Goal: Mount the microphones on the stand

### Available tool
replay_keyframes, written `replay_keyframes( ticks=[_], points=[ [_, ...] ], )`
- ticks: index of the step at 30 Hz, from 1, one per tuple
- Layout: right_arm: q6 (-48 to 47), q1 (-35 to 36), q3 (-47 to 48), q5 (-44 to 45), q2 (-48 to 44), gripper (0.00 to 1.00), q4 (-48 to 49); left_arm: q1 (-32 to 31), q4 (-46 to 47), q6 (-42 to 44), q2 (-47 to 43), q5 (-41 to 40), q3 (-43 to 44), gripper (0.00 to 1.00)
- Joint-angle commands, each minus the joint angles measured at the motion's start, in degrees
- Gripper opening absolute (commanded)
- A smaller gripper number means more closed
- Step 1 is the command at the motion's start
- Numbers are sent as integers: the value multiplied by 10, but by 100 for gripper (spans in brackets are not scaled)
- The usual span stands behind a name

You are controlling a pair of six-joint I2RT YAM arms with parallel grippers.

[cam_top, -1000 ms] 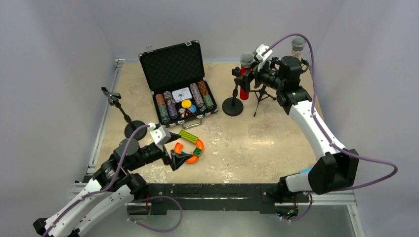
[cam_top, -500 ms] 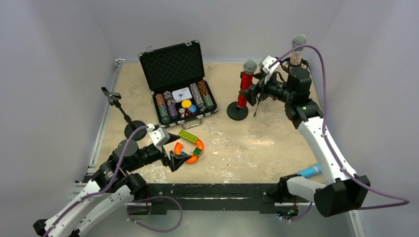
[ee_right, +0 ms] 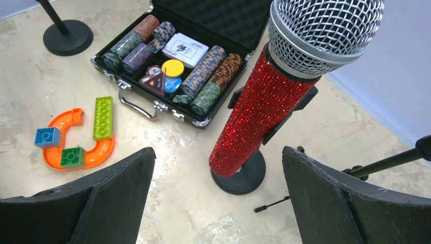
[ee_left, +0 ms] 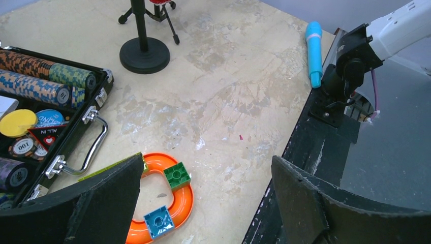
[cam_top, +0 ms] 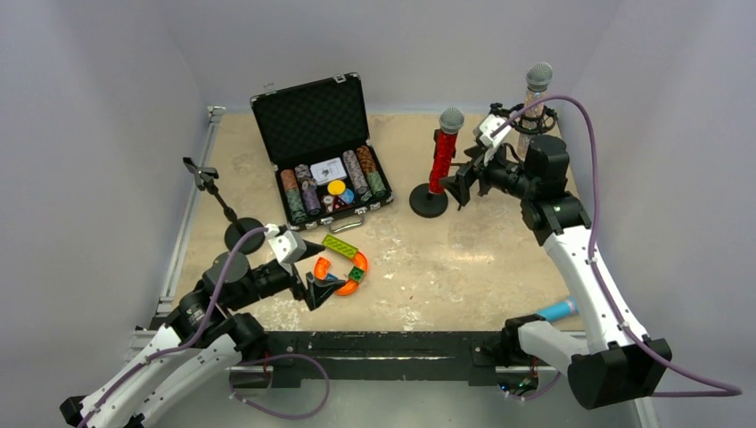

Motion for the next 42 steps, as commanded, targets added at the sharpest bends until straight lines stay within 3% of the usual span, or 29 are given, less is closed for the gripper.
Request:
replay_keyframes(
  ticks=[1, 5, 11, 17, 24, 34, 38, 42],
  points=[
    [-11, -9, 2, -2, -19, 99, -18, -1, -4, -7, -9, -8, 11, 99],
    [-45, -32, -12, -62, -62, 99, -86, -1, -29, -30, -7, -58, 22, 99],
    [-45, -46, -136, -67, -177, 99, -82, -1, -167, -119, 34, -236, 108, 99],
    [-102, -57, -203, -165, -204, 99, -121, -1, -345, -115, 111, -423, 294, 97],
    [-114, -59, -200, -186, -199, 98, -143, 6, -501, -80, 260, -580, 556, 99],
    [-114, -60, -209, -183, -220, 98, -144, 204, -463, -29, 407, -448, 737, 99],
    [-114, -61, -209, -180, -226, 98, -146, 286, -450, -62, 451, -392, 745, 99],
    [-114, -60, -211, -179, -232, 98, -146, 317, -426, -97, 458, -410, 729, 99]
  ],
)
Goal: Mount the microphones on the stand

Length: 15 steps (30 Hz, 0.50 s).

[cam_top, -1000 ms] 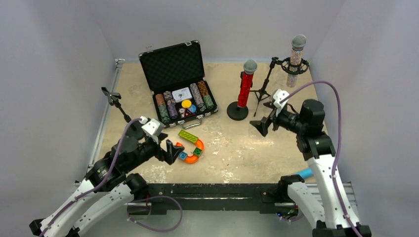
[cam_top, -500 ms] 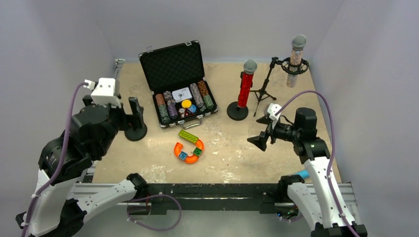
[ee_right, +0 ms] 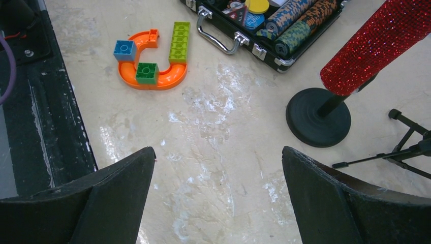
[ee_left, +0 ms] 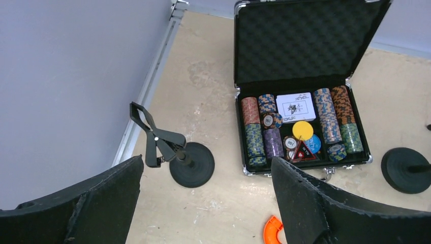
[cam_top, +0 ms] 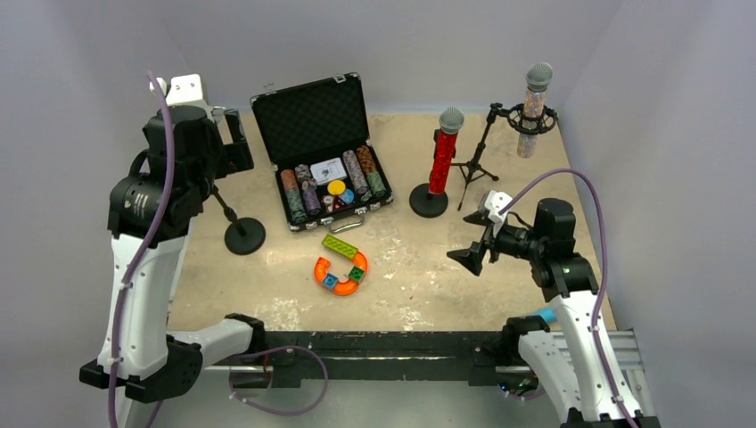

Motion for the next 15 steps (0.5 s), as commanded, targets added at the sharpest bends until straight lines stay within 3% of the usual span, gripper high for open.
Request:
replay_keyframes(
  ticks=[1, 5, 10, 15],
  points=[
    [-8, -2, -2, -13, -12, 98, -1, 35, 34, -36, 4, 9, -12, 99],
    [-8, -2, -1, -13, -10, 98, -4, 71, 16, -61, 31, -45, -20, 97],
    [-8, -1, 0, -12, -11, 98, -4, 112, 45, -73, 39, -41, -49, 93],
    [-8, -1, 1, -11, -9, 98, -6, 159, 67, -83, 61, -29, -68, 79]
  ],
)
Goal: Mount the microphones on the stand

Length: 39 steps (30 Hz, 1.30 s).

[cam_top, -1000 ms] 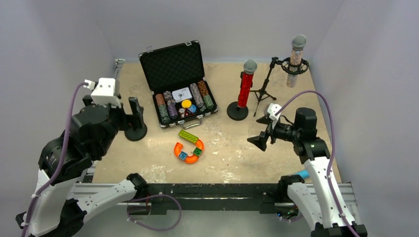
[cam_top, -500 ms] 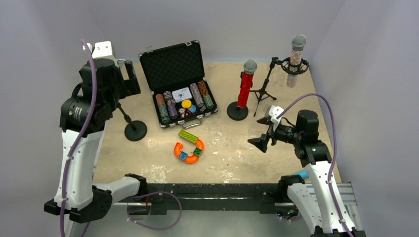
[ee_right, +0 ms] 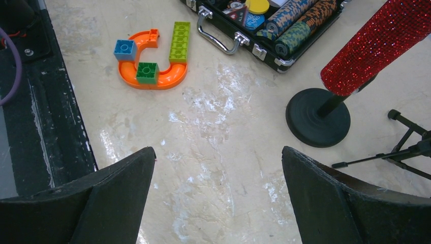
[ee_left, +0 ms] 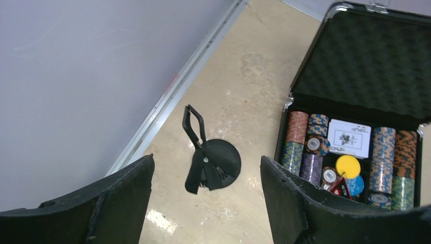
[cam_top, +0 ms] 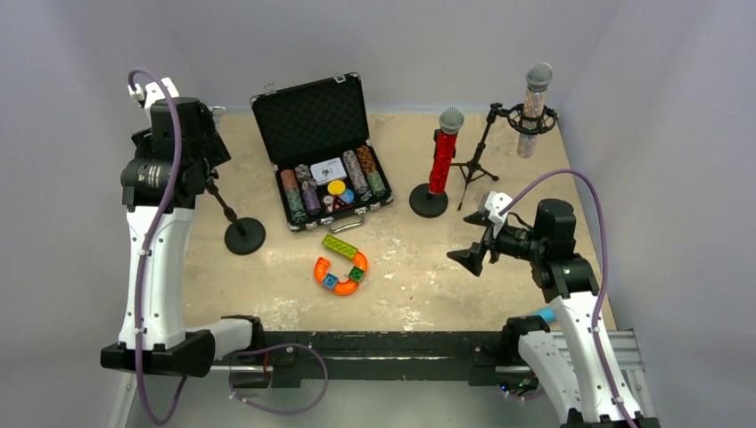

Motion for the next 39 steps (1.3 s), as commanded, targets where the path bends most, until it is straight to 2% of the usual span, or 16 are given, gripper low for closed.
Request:
replay_keyframes(
  ticks=[1, 9, 14, 18, 22, 26, 35, 38, 39],
  points=[
    [-5, -2, 2, -10, -3, 98, -3, 39, 45, -20, 17, 0, -17, 76],
    [-5, -4, 2, -9, -4, 98, -4, 87, 72, -32, 56, 27, -35, 58],
    [-6, -8, 2, -9, -6, 98, -6, 102, 80, -41, 67, 47, -58, 53],
    [-5, -12, 3, -12, -6, 98, -6, 110, 93, -44, 62, 53, -85, 45],
    [-6, -13, 3, -14, -5, 98, -8, 117, 96, -39, 61, 61, -90, 29],
    [-6, -16, 3, -15, -7, 98, -8, 118, 100, -15, 45, 58, -76, 1],
    [-6, -19, 4, -17, -1, 98, -9, 117, 151, 70, -60, 114, -69, 0],
    [-7, -20, 4, -15, 0, 98, -8, 117, 176, 99, -104, 205, -82, 0],
    [-7, -20, 4, -15, 0, 98, -7, 117, 190, 115, -123, 276, -92, 0]
  ],
)
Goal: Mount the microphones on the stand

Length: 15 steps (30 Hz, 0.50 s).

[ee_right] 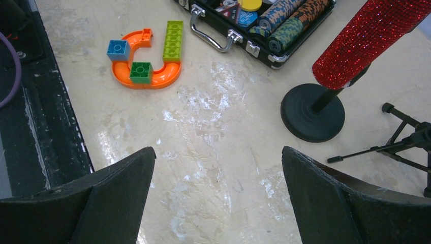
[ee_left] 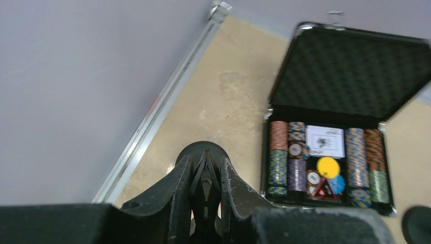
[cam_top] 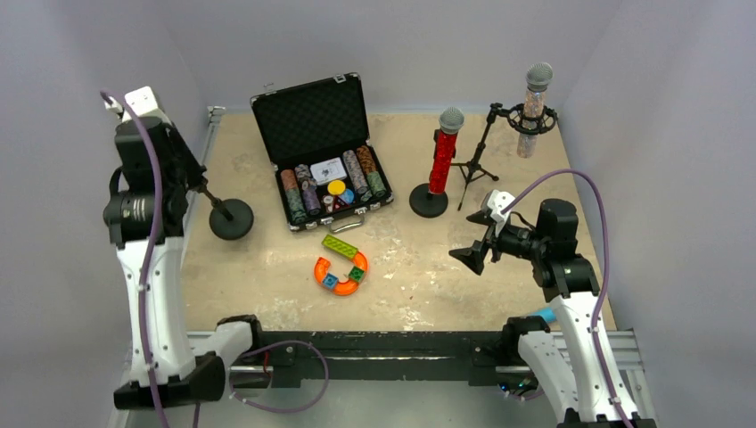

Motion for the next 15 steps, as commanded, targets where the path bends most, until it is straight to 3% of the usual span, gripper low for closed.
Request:
replay_keyframes(
  ticks=[1, 11, 15],
  points=[
    [-7, -5, 5, -14, 1, 98, -5, 5, 110, 68, -88, 207, -18, 0],
    [-10, -10, 4, -5, 5, 98, -4, -14, 134, 42, -140, 573, -20, 0],
    [-12, -11, 5, 1, 8, 98, -3, -88, 170, 13, -138, 647, -34, 0]
  ],
)
